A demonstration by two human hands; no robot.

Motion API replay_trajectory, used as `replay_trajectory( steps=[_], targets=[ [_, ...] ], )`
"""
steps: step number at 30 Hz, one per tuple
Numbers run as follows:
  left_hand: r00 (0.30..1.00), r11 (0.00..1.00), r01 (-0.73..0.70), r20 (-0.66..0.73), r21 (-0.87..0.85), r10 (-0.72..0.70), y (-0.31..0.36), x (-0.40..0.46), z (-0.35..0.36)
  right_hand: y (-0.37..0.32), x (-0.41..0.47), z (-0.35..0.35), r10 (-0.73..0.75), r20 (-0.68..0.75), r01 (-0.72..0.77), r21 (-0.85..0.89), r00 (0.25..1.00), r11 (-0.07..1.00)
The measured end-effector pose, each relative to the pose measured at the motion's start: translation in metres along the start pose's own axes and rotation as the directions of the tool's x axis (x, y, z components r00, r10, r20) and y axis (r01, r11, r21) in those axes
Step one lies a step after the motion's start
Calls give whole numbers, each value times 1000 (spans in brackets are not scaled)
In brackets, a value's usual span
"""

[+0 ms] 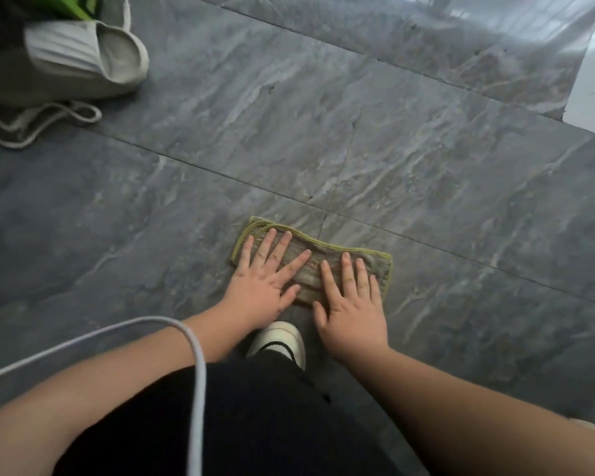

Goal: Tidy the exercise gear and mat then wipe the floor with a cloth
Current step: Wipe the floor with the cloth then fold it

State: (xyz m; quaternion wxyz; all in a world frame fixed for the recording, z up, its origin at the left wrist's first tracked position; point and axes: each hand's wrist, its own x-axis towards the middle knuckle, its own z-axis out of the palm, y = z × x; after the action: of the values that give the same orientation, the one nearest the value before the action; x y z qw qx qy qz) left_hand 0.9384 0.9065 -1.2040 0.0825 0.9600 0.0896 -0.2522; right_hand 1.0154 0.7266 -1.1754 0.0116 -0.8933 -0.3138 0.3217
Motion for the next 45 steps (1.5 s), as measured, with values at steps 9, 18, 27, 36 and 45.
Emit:
replay_trajectory(
  steps=[9,18,27,36,45],
  targets=[
    [992,994,101,-64,-51,-105,-1,17,-3,12,46,-12,-49,-45,44,-108,998,993],
    [982,994,105,-156,-14,-105,-51,126,-59,15,161,-65,-65,-220,43,-103,973,994],
    [971,987,155,-178,-46,-161,-107,252,-138,16,301,-161,-75,-242,54,-94,967,994],
    [964,972,214,-140,-96,-226,-134,310,-174,14,362,-205,-100,-189,81,-104,977,991],
    [981,982,188,-37,-19,-188,-106,285,-168,25,314,-182,-96,-196,77,-100,976,992]
  ],
)
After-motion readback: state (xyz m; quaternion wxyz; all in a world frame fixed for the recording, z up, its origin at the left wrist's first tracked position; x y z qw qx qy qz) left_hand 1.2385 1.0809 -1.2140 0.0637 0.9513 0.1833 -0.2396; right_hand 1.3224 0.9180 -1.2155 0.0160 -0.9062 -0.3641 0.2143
